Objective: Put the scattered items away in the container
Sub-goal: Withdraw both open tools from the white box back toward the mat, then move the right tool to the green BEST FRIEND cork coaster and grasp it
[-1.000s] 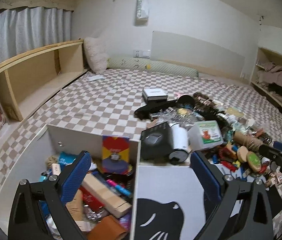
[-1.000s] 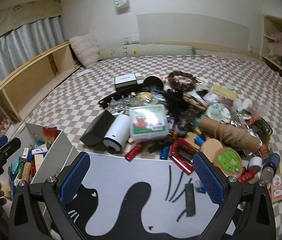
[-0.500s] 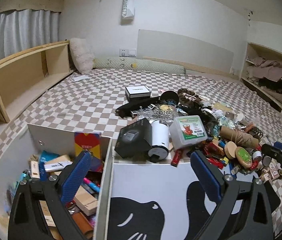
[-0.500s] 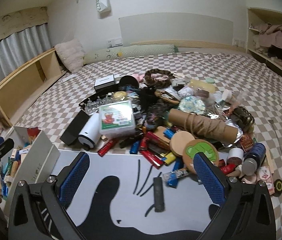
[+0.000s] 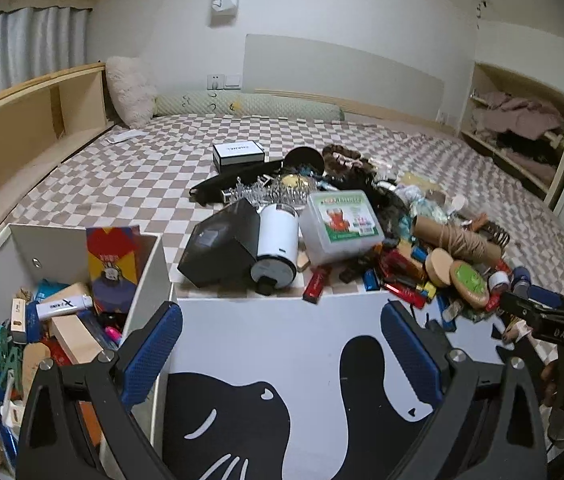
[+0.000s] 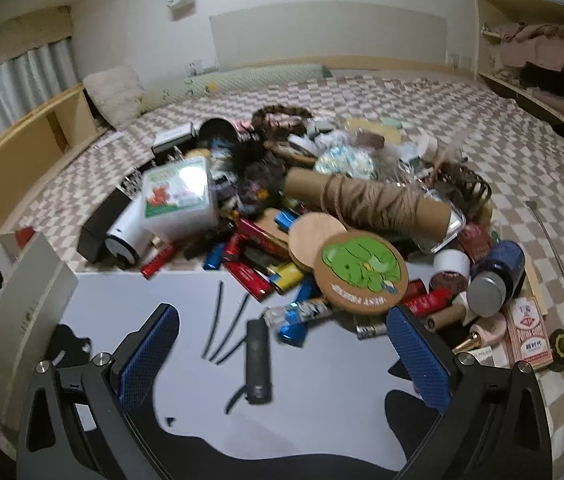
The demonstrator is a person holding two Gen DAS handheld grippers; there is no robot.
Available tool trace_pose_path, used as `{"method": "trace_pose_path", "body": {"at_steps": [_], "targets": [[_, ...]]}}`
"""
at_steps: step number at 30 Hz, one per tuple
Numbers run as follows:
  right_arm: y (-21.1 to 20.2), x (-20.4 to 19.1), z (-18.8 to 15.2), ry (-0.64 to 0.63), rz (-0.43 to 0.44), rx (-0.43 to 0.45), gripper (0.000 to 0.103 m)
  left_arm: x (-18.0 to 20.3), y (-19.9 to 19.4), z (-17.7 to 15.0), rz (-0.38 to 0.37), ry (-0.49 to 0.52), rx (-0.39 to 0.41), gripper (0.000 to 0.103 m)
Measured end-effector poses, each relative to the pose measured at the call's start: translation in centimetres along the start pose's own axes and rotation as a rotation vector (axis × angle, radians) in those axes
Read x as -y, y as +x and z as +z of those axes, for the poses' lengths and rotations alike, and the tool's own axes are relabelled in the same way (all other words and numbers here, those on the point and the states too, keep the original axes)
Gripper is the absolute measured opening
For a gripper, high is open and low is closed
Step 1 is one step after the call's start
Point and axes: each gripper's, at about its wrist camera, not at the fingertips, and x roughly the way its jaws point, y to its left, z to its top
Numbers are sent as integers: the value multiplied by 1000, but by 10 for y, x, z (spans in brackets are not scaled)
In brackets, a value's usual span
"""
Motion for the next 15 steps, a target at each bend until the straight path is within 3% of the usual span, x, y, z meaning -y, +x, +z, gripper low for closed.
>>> {"method": "trace_pose_path", "body": {"at_steps": [8, 15], "targets": [[33, 13, -6, -11, -49, -46, 103, 15, 24, -27, -78, 11, -60, 100], [77, 27, 31, 8, -128, -47, 103, 19, 38, -35, -114, 20, -87, 100]]}}
